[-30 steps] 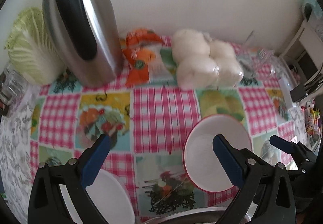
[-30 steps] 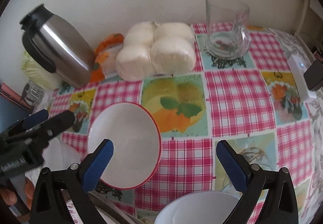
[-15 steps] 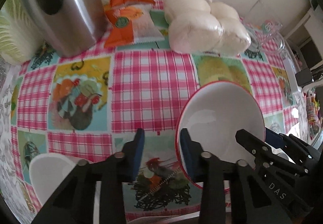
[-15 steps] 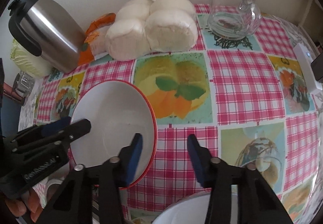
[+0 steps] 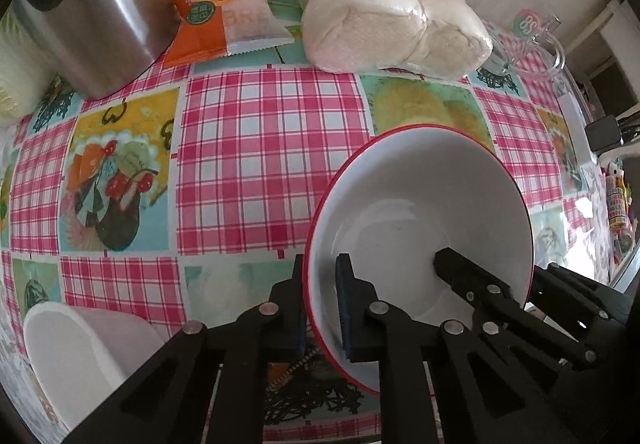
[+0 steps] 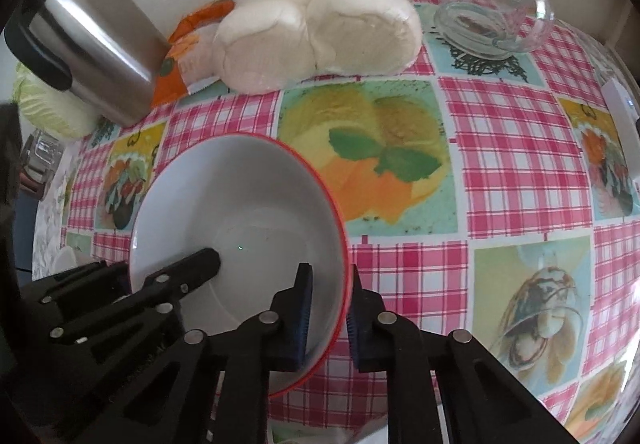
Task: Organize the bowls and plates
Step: 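Close the right tool on the red-rimmed bowl rim and lift it, then carry the red-rimmed bowl over the basin and lower it onto the floral plate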
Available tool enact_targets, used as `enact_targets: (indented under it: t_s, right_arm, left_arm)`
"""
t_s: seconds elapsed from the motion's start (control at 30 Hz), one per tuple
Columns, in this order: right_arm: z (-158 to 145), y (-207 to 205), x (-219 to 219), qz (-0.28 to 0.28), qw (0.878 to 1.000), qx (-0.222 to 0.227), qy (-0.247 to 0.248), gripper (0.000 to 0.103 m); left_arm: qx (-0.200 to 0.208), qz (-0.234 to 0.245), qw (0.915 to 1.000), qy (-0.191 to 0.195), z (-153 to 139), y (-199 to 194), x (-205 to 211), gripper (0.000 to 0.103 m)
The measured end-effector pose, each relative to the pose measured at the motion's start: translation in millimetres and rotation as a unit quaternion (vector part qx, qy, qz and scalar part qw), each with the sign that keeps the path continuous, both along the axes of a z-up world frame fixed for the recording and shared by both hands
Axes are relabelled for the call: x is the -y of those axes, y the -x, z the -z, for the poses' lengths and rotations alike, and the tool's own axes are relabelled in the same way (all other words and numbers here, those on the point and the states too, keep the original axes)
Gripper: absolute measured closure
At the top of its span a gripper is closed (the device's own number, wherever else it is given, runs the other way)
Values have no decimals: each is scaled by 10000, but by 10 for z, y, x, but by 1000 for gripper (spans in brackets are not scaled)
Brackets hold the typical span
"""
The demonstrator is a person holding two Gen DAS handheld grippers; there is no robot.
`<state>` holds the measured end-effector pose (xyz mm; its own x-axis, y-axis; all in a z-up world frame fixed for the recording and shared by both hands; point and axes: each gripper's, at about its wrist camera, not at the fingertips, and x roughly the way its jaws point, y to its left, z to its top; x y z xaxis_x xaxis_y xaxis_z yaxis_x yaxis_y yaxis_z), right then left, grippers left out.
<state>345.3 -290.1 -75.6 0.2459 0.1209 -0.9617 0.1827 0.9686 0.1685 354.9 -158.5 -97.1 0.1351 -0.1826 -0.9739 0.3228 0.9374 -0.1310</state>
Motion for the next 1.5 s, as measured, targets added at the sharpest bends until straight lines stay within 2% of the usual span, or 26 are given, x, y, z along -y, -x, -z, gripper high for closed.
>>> enact_targets:
  t_s: [0.23,0.37,0.67,0.93,1.2,1.33,1.5]
  right_arm:
    - [42,0,-43,58,10000,33,12,88]
    - [-2,27,-9,111,9998,120,-113,88]
    - [-644,176,31,126,9977,655,-102,88]
    - [-1269,634,-67,25,9948,1017,33,88]
    - [-1606,1069,-205,-15,9929,1181,148,88]
    - [-1656,1245,-227,59,9923,1232,95,88]
    - [-1682,1484,-253,234,9909,1326,-49,88]
  left_arm:
    - [82,4,9999,101,-24,11,0,92]
    - [303,64,9995,105,-187,25,-21,92]
    - [943,32,9954,180,-869,236,-86,92]
    - [1481,-12,9886,270,-1436,693,-163,92]
    - [1640,-202,9851,468,-1605,1110,-256,92]
    - [1788,-227,9821,548,-1679,1320,-301,92]
    - [1758,-302,9818,645,-1623,1550,-388,92]
